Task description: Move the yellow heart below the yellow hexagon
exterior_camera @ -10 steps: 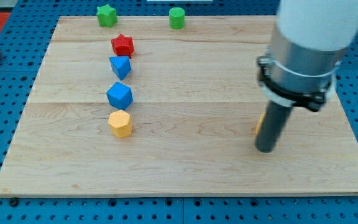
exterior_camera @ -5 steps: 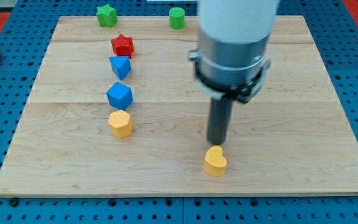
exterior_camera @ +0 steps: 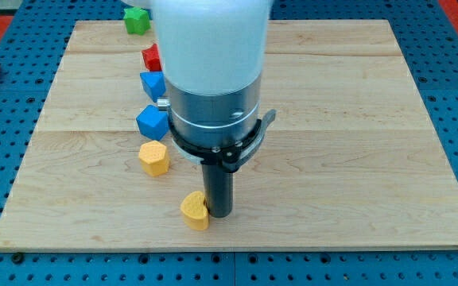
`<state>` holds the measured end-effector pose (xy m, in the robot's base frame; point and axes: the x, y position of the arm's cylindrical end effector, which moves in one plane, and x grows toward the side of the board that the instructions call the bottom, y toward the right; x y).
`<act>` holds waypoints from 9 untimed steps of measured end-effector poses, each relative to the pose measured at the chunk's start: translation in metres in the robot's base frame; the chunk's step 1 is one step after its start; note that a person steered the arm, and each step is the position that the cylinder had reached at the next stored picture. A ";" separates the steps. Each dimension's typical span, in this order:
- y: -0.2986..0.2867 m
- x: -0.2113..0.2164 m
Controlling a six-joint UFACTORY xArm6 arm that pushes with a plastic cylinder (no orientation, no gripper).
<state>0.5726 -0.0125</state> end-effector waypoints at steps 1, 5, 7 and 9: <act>0.085 0.007; -0.058 0.026; 0.108 0.026; 0.235 0.034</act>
